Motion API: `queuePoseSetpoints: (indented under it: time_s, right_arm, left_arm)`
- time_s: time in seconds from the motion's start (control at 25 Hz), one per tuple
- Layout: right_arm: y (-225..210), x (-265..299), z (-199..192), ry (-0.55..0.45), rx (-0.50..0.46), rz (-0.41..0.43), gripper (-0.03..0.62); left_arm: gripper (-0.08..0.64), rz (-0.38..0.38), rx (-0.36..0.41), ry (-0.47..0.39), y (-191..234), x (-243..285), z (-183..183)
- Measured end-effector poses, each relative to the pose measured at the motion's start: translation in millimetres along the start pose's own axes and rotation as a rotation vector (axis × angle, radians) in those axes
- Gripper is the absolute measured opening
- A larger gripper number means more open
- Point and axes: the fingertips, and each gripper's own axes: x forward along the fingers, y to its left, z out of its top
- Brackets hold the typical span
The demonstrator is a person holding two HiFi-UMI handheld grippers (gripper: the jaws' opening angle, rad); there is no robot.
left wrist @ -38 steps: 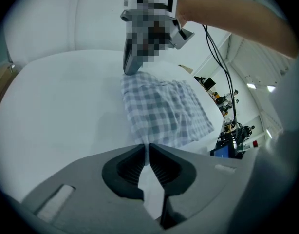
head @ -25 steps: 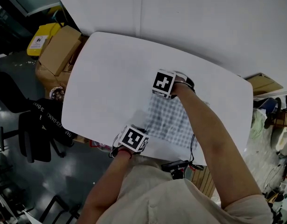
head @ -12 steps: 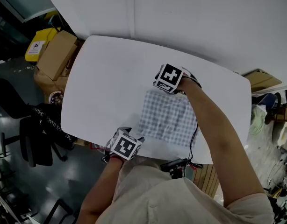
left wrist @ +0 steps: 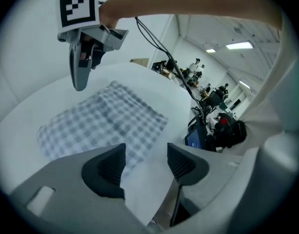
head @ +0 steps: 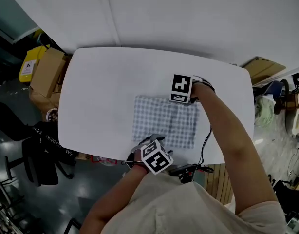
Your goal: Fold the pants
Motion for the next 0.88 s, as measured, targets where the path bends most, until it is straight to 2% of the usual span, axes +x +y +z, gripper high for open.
queuePoseSetpoints:
  time_s: [0.16, 0.28, 0.44, 0.64, 0.76, 0.88]
  right_arm:
    - [5.9, -8.6, -23.4, -0.022, 0.036, -0.025, 0.071]
    - [13.0, -14.7, -42.9, -0.062, 0.093, -0.077, 0.064]
    - [34.0, -19.4, -64.5, -0.172, 0.244, -0.143, 0.052]
    - [85.4, -10.3, -90.7, -0.316, 0.448, -0.155, 0.034]
    - [110.9, -0.9, -98.6, -0.359, 0.549, -0.177, 0.029]
    - [130.4, 1.1, -93.2, -0.458, 0.655, -0.191, 0.028]
  left_arm:
    - [0.273, -0.035, -0.049, -0.011, 2.3, 6.4, 15.9]
    - [0.273, -0.023, -0.074, -0.016, 11.7, 3.7, 17.8]
    - [0.27, 0.024, -0.153, -0.043, 33.9, -5.7, 16.0]
    - [0.252, 0.063, -0.245, -0.068, 52.4, -18.9, 2.1]
    - [0.201, 0.099, -0.287, -0.099, 60.2, -26.0, -1.2]
    - [0.117, 0.124, -0.311, -0.141, 61.4, -29.6, 3.5]
